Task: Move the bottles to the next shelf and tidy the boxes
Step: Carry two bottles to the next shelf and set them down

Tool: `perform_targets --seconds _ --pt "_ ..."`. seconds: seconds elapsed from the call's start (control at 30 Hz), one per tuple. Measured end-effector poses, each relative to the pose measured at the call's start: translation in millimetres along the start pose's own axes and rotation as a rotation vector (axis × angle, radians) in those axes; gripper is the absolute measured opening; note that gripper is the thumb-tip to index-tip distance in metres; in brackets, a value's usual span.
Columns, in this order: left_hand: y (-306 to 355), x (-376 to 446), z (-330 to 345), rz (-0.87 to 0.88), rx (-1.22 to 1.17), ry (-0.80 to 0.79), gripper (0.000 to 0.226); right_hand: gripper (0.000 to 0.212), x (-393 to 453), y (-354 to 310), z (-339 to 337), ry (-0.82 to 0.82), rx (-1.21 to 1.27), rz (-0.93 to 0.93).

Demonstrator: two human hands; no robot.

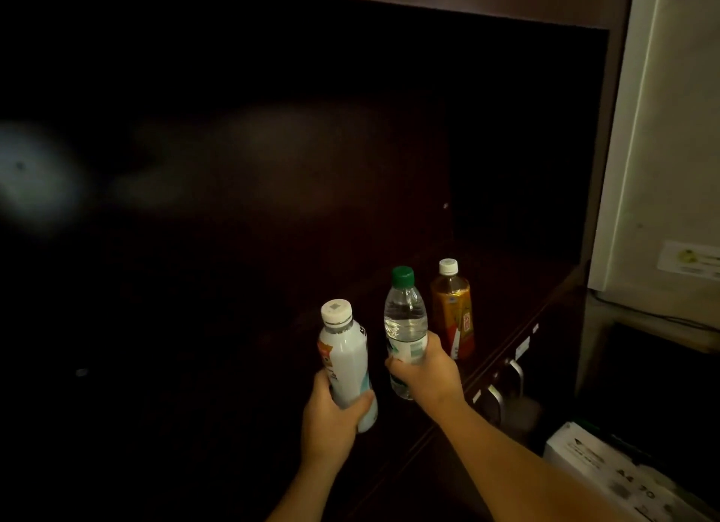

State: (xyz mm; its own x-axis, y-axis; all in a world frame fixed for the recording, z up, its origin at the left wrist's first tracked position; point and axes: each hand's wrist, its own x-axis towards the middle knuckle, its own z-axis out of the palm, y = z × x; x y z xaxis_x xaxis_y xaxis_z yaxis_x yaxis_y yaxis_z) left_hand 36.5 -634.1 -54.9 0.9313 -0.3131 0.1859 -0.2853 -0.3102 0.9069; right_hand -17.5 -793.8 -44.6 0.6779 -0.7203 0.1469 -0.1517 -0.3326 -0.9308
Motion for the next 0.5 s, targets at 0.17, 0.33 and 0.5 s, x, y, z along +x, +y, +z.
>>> perform_targets --seconds 0.17,0.33,0.5 --pt "-1 10 7 -0.040 0.002 0.040 0.072 0.065 15 5 6 -0.045 -0.021 -0.014" --pt "0 8 10 -0.071 -0.011 0.049 0.073 0.065 18 12 12 -0.044 0.044 0.004" --pt "2 0 6 -0.104 -0.038 -0.014 0.078 0.068 17 16 15 -0.058 0.088 0.023"
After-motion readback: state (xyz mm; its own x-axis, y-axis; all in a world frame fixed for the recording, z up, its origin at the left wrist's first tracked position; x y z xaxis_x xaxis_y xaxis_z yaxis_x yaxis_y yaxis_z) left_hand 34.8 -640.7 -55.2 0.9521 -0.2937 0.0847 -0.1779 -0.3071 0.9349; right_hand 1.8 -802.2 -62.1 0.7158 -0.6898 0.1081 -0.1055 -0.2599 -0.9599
